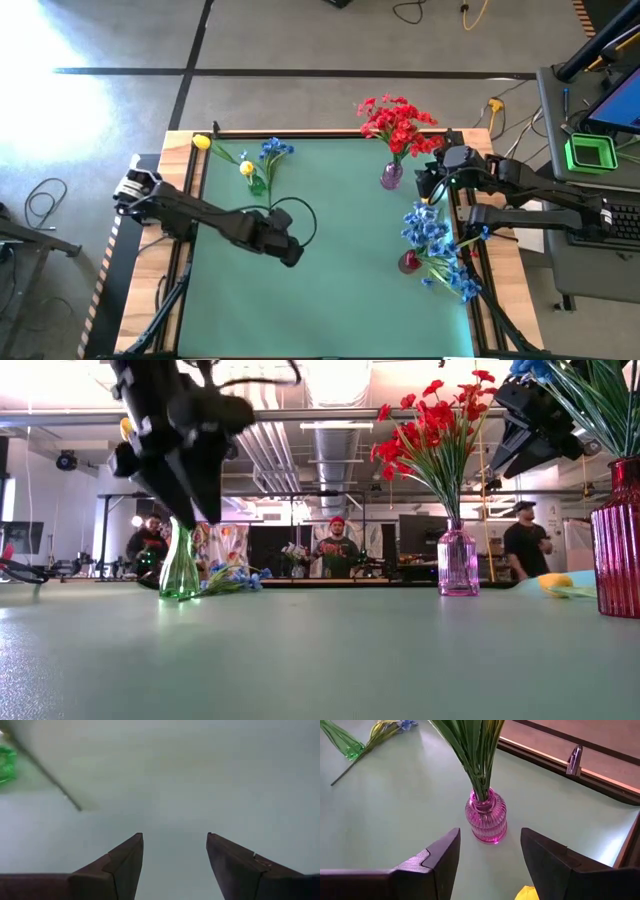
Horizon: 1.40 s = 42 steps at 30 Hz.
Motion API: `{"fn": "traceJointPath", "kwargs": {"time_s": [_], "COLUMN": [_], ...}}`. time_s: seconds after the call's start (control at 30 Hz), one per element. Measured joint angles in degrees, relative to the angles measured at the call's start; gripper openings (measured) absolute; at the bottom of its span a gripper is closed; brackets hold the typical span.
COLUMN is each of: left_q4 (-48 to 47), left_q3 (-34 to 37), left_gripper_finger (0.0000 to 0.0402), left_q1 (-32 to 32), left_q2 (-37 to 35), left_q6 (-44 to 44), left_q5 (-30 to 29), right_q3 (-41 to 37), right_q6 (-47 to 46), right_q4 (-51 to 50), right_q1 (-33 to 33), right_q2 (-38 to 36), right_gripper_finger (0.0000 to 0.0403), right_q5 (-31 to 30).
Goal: Sort flowers into vase by color
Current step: Put the blue flower into the red vase
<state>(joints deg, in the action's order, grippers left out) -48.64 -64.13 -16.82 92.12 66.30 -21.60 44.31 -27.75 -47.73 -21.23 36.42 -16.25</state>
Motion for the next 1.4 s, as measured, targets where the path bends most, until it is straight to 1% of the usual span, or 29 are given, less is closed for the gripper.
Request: {"fn": "traceJointPath", "kwargs": {"time_s": [0.17, 0.37, 0.53, 0.63, 0.77, 0.9, 1.1, 1.3, 1.4], "left_q4": [0.57, 0.66, 0.74, 2.00, 8.60, 15.11, 24.08, 35.24, 36.60], "left_q3": [1.59, 3.33, 5.19, 7.95, 13.59, 18.32, 23.51, 28.97, 30.00], "left_gripper_finger": [0.0227, 0.0253, 0.0260, 0.0260, 0.0260, 0.0260, 0.0258, 0.0234, 0.0216], "left_q1": [0.44, 0.50, 1.04, 1.39, 1.38, 1.38, 1.44, 1.30, 0.95], "left_q2": [2.96, 7.09, 8.91, 9.07, 8.40, 8.09, 8.09, 7.85, 7.87], "left_q6": [3.66, 6.27, 10.98, 12.94, 14.41, 14.01, 11.30, 10.46, 10.50], "left_q5": [-7.72, -14.59, -20.79, -20.97, -21.03, -24.28, -26.01, -28.13, -29.02], "right_q3": [0.00, 0.00, 0.00, 0.00, 0.00, 0.00, 0.00, -0.02, -0.02], "right_q6": [-0.15, -1.22, -1.25, -1.27, -1.27, -1.27, -1.76, -1.84, -1.86], "right_q4": [-0.04, -0.15, -0.15, -0.15, -0.13, -0.13, -0.09, -0.09, -0.09], "right_q1": [-0.02, 0.00, -0.02, -0.01, 0.00, 0.00, -0.01, 0.00, -0.02], "right_q2": [0.00, 0.00, 0.00, 0.00, 0.00, 0.00, 0.00, 0.00, 0.00], "right_gripper_finger": [0.0201, 0.0201, 0.0201, 0.0201, 0.0201, 0.0201, 0.0201, 0.0201, 0.0201], "right_q5": [0.02, 0.39, 1.02, 1.70, 1.70, 1.70, 1.70, 1.70, 1.70]}}
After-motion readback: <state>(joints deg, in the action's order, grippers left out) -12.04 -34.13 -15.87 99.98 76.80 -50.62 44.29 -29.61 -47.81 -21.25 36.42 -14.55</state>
